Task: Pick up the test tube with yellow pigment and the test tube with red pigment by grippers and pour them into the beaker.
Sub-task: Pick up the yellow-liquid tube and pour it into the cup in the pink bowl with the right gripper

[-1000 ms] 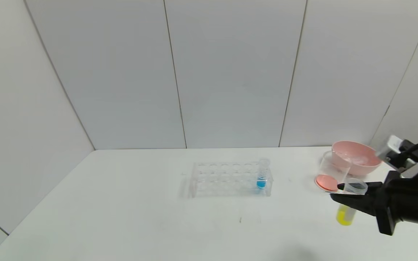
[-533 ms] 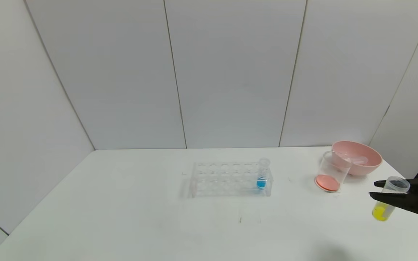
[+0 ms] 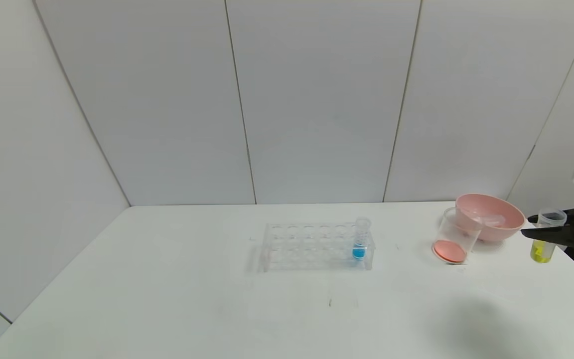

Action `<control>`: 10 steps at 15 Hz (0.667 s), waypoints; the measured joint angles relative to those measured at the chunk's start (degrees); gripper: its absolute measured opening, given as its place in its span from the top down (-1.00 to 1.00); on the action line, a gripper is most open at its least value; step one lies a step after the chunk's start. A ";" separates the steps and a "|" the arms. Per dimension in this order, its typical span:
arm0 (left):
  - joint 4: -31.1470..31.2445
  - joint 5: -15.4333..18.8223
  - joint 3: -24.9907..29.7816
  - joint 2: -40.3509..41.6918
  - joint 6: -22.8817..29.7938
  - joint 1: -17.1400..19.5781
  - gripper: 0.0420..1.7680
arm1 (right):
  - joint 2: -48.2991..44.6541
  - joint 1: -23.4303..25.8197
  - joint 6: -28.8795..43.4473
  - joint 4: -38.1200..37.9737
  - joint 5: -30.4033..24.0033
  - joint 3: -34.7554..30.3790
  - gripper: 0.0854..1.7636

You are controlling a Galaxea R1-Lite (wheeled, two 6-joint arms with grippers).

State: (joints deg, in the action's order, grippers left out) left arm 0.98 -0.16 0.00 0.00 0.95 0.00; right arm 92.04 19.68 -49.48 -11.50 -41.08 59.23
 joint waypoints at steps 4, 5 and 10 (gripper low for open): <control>0.00 0.00 0.00 0.00 0.00 0.00 -0.94 | 7.50 -0.20 -5.94 -0.77 3.07 7.55 0.44; 0.00 0.00 0.00 0.00 0.00 0.00 -0.94 | 9.25 -0.52 -7.12 -0.88 4.11 9.31 0.44; 0.00 0.00 0.00 0.00 0.00 0.00 -0.94 | 16.77 -4.08 -10.18 -3.55 11.23 18.35 0.44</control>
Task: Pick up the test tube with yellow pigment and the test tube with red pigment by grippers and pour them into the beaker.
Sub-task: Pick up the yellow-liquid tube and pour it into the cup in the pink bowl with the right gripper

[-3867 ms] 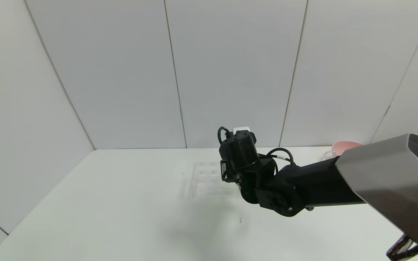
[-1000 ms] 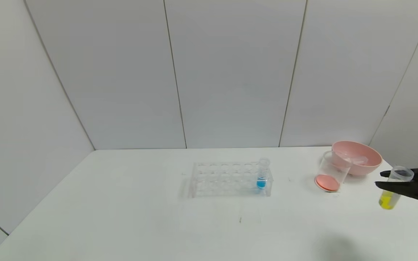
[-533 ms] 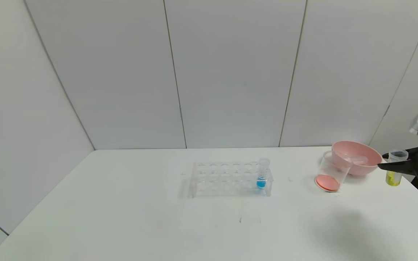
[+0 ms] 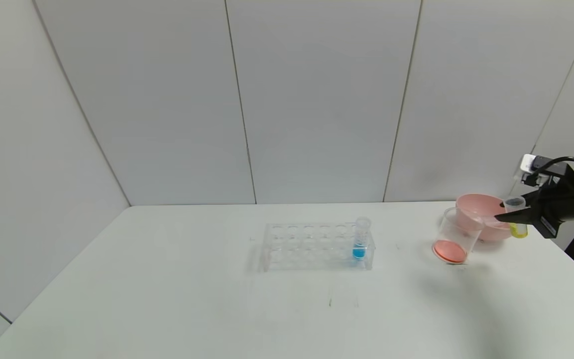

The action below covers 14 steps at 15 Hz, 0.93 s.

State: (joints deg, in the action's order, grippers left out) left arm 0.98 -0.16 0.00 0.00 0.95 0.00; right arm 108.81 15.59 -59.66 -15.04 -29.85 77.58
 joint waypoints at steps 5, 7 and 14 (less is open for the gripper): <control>0.00 0.00 0.00 0.00 0.00 0.00 -0.94 | 3.91 -1.71 -2.74 -10.70 5.52 10.76 0.44; -0.02 0.00 0.00 0.00 0.00 0.00 -0.94 | 5.02 -1.88 -3.67 -16.43 7.50 15.20 0.44; 0.00 0.00 0.00 0.00 0.00 0.00 -0.94 | 6.70 -3.85 -4.77 -28.79 15.02 24.82 0.44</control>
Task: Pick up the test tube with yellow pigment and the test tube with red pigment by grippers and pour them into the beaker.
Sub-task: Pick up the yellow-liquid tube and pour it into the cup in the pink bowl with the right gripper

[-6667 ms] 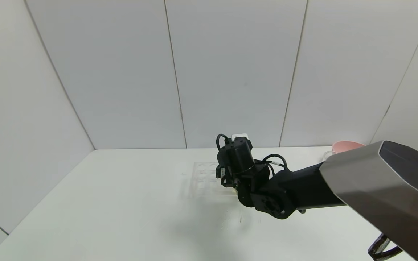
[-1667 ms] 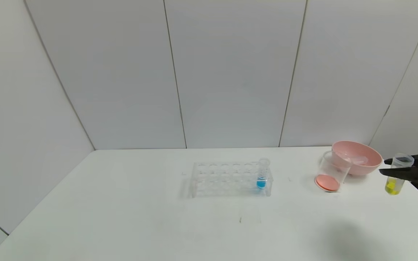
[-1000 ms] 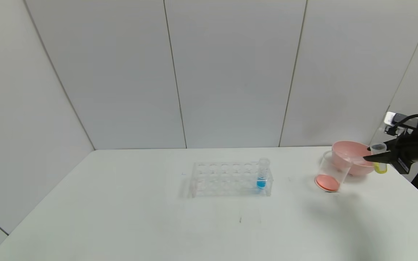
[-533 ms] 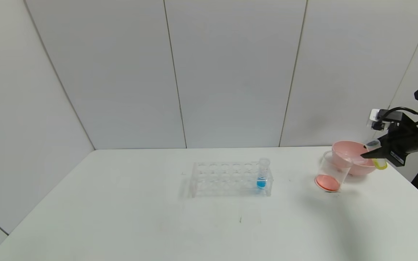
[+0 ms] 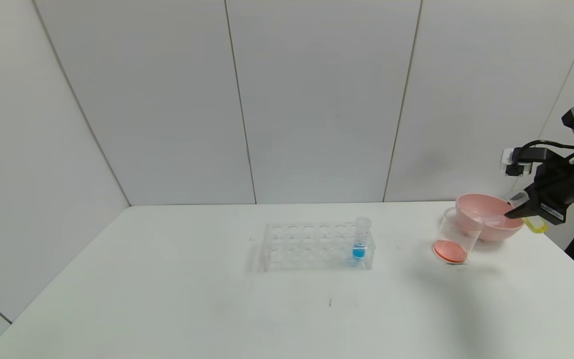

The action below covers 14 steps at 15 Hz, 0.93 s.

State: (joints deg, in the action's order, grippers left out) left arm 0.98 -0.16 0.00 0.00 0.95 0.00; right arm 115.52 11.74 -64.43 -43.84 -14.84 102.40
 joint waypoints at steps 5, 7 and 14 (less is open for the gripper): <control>0.00 0.00 0.00 0.00 0.00 0.00 -0.94 | 1.38 -2.54 0.22 -2.80 3.60 3.39 0.44; 0.00 0.00 0.00 0.00 -0.02 0.00 -0.94 | 1.90 -3.56 0.44 -5.42 4.47 5.86 0.44; 0.00 0.00 0.00 0.00 0.00 0.00 -0.94 | 4.46 -6.07 -0.05 -10.08 8.17 12.09 0.44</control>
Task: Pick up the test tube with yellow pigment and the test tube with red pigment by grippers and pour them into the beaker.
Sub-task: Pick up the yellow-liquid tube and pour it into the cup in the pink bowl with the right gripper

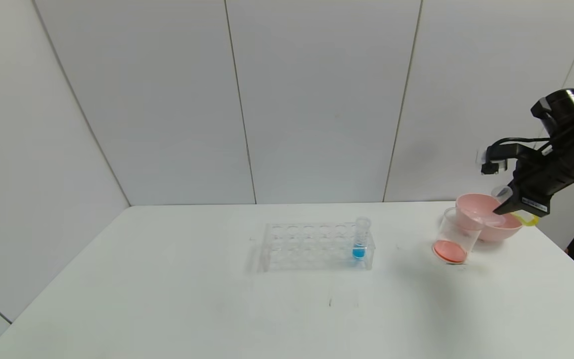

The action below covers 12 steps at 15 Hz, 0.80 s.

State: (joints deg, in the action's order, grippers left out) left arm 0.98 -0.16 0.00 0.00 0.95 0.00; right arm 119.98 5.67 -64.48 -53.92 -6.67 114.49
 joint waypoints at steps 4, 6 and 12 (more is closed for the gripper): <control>0.00 0.00 0.00 0.00 0.00 0.00 -0.94 | 1.30 -1.07 -1.71 2.90 1.17 0.09 0.44; 0.00 0.00 0.00 0.00 0.00 0.00 -0.94 | 1.33 -1.68 -1.97 2.79 1.74 0.13 0.44; 0.00 0.02 0.00 0.00 0.00 0.00 -0.94 | 1.19 -2.62 -3.02 2.57 8.41 0.11 0.44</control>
State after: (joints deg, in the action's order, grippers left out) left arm 0.98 -0.13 0.00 0.00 0.95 0.00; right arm 121.17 3.05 -67.50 -51.35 1.74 114.60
